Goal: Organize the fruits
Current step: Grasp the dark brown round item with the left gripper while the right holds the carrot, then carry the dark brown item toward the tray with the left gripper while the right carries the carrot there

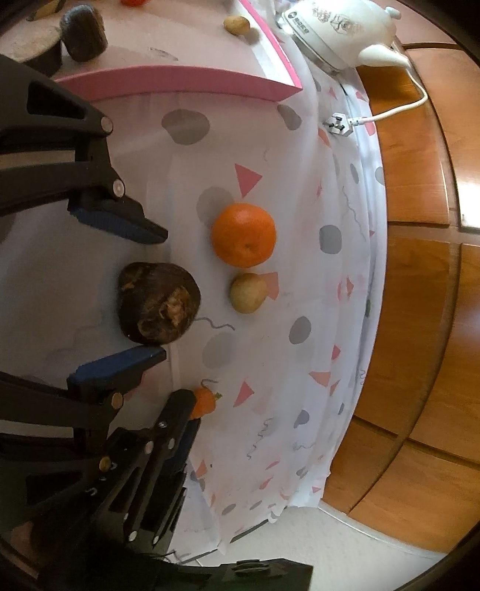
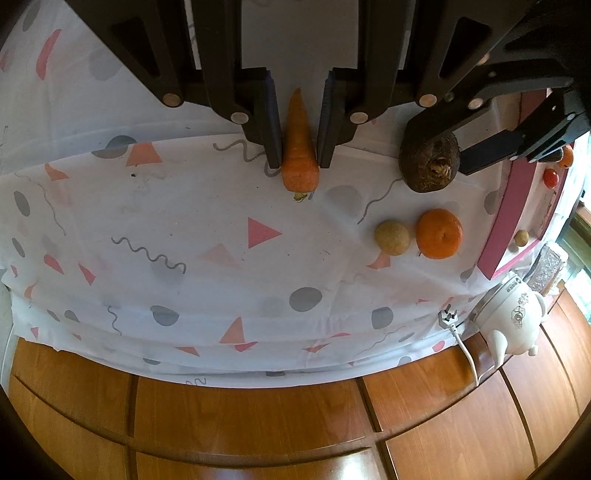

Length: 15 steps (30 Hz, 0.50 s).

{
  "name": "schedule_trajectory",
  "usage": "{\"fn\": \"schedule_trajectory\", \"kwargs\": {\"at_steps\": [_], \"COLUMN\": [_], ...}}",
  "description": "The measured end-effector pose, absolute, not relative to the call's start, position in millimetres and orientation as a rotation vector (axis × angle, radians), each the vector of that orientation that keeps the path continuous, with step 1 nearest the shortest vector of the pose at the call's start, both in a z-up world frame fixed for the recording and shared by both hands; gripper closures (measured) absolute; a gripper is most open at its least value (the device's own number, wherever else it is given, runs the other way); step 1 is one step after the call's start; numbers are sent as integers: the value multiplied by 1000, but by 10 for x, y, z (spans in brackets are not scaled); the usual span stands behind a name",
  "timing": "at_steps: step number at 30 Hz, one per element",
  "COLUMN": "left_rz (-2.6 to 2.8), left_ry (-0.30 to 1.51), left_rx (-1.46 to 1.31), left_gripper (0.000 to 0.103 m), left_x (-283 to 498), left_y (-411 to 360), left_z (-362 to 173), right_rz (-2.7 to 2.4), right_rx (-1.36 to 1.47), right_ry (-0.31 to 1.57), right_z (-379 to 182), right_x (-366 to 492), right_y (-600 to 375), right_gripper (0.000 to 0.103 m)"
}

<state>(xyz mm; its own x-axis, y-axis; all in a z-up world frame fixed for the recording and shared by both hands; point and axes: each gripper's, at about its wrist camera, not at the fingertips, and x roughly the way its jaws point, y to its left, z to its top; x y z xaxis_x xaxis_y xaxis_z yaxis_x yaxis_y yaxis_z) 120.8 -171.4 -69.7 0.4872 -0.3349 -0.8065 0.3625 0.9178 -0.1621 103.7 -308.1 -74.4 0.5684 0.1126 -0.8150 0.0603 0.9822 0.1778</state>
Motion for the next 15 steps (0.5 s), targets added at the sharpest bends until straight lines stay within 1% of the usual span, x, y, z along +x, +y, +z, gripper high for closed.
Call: {"fn": "schedule_trajectory", "kwargs": {"at_steps": [1,12,15], "left_rz": [-430,-396,-381], "left_ry": [970,961,951], "left_rx": [29,5,-9], "left_gripper": [57,58,58], "left_x": [1211,1127,1079], "left_y": [-1718,-1577,-1487], "left_z": [-697,-614,-547], "right_rz": [32,43,42], "right_rx": [194,191,230], "right_ry": [967,970,975], "right_z": [-744,-763,-767], "right_x": [1033,1040,1059], "right_y": [-3084,-3081,-3121], "right_gripper": [84,84,84]}}
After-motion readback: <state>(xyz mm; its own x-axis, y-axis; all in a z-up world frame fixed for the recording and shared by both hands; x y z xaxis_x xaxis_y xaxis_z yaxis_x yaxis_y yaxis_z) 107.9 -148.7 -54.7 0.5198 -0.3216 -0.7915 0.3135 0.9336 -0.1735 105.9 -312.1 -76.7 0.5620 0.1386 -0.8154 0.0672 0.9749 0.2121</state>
